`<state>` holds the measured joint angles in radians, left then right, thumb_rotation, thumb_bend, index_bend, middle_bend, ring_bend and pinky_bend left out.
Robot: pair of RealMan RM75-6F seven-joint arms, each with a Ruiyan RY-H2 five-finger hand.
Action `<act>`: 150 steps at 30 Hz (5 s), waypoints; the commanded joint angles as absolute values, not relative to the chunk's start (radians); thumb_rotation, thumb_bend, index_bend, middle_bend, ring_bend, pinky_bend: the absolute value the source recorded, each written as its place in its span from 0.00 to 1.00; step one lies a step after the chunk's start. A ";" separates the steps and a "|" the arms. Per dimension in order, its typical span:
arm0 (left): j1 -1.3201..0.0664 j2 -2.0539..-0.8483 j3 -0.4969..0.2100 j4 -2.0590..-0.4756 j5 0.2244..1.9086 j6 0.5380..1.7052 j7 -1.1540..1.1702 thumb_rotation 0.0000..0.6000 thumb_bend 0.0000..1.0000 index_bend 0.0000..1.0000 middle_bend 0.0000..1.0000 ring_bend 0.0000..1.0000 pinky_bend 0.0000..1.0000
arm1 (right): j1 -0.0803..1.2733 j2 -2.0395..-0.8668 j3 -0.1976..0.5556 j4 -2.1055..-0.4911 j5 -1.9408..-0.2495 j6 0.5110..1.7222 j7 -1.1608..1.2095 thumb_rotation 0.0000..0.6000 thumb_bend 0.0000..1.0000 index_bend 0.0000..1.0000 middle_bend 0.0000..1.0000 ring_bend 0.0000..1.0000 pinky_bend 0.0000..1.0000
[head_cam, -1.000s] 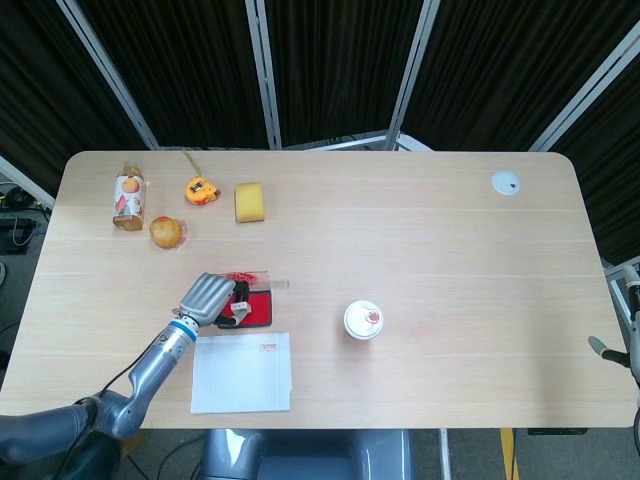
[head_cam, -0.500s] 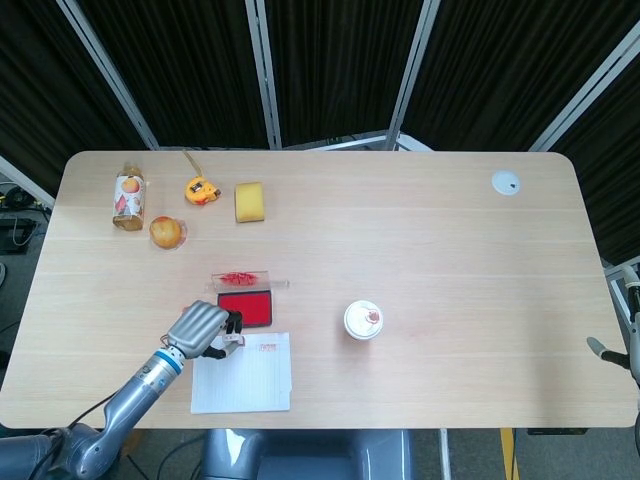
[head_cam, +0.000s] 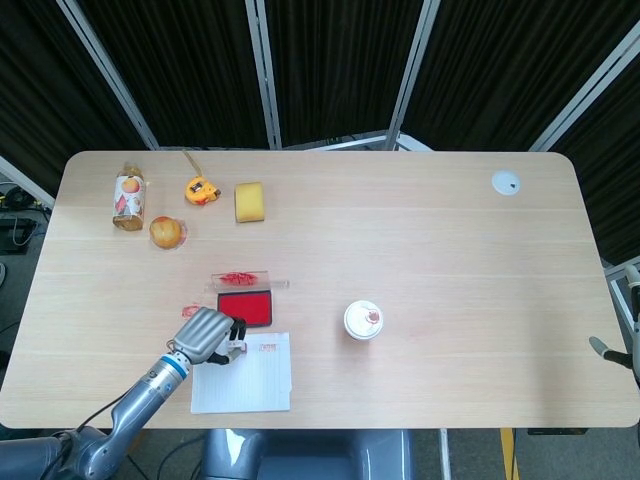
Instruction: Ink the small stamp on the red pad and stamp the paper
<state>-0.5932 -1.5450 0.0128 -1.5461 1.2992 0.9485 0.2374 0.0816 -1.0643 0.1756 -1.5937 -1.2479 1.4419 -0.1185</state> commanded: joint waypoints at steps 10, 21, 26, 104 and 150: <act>-0.595 -1.586 0.015 -1.486 1.346 0.945 0.184 1.00 0.37 0.57 0.57 0.79 0.74 | 0.083 -1.067 0.175 -1.590 -1.245 1.438 -0.122 1.00 0.00 0.00 0.00 0.00 0.00; -0.598 -1.617 0.002 -1.463 1.321 0.938 0.230 1.00 0.37 0.57 0.56 0.79 0.74 | 0.085 -1.067 0.178 -1.583 -1.235 1.432 -0.119 1.00 0.00 0.00 0.00 0.00 0.00; -0.599 -1.617 0.002 -1.457 1.310 0.927 0.237 1.00 0.36 0.57 0.56 0.79 0.74 | 0.085 -1.068 0.178 -1.580 -1.233 1.430 -0.119 1.00 0.00 0.00 0.00 0.00 0.00; -0.558 -1.335 -0.059 -1.524 1.253 0.951 0.091 1.00 0.36 0.55 0.55 0.78 0.74 | 0.075 -1.058 0.163 -1.618 -1.274 1.456 -0.122 1.00 0.00 0.00 0.00 0.00 0.00; -0.532 -1.459 -0.008 -1.260 1.319 0.912 0.046 1.00 0.07 0.40 0.36 0.76 0.73 | 0.080 -1.070 0.160 -1.613 -1.261 1.444 -0.151 1.00 0.00 0.00 0.00 0.00 0.00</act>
